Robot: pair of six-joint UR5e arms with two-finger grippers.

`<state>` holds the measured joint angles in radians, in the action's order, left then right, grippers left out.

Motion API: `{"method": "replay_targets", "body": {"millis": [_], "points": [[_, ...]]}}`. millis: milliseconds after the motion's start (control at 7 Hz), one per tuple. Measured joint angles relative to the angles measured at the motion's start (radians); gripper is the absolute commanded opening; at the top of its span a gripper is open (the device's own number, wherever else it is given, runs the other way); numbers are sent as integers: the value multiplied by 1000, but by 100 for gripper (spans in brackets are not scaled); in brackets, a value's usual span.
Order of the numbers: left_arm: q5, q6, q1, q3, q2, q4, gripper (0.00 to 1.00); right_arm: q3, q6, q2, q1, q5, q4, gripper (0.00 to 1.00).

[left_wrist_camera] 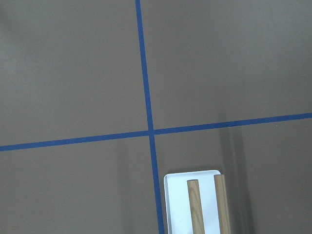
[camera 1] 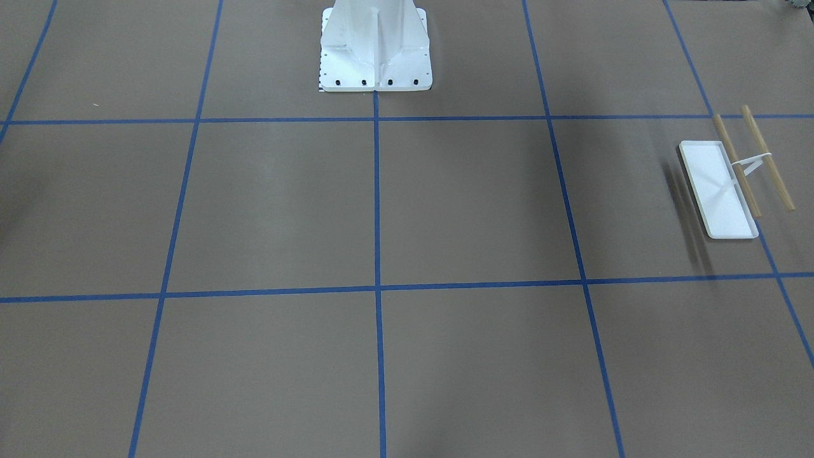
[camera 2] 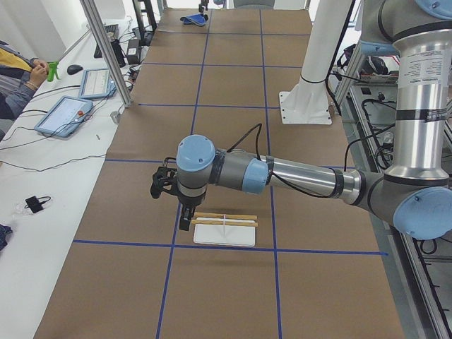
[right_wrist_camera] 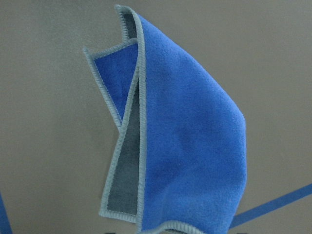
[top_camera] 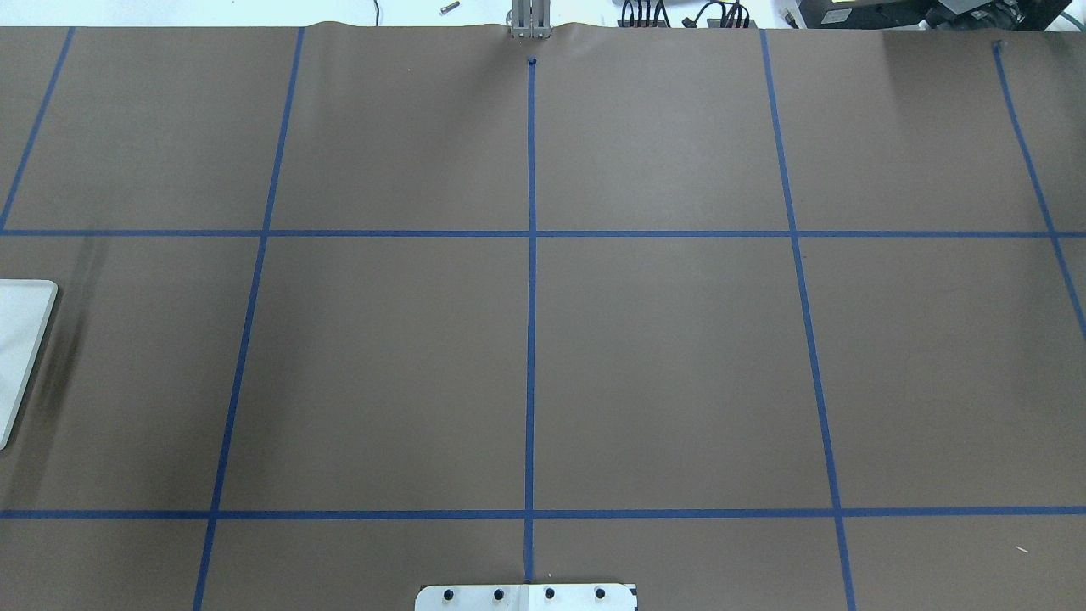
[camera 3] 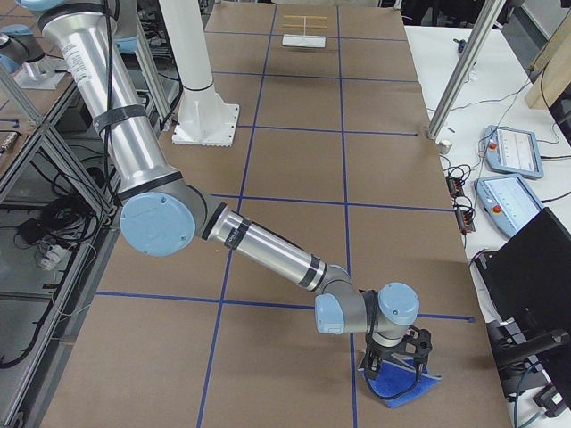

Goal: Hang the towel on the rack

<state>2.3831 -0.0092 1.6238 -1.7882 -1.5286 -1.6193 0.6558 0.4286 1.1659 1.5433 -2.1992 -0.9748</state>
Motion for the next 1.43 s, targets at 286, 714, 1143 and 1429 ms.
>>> {"method": "replay_targets", "body": {"millis": [286, 714, 1143, 1429], "points": [[-3, -2, 1, 5, -12, -16, 98, -31, 36, -7, -4, 1, 30, 88], [-8, 1, 1, 14, -28, -21, 98, -38, 148, -7, -3, -7, 58, 88], [-10, 1, 1, -2, -31, -23, 98, -45, 370, 0, -1, -12, 138, 88], [-27, -1, 2, -22, -33, -23, 98, -59, 399, 7, 1, -13, 144, 88]]}}
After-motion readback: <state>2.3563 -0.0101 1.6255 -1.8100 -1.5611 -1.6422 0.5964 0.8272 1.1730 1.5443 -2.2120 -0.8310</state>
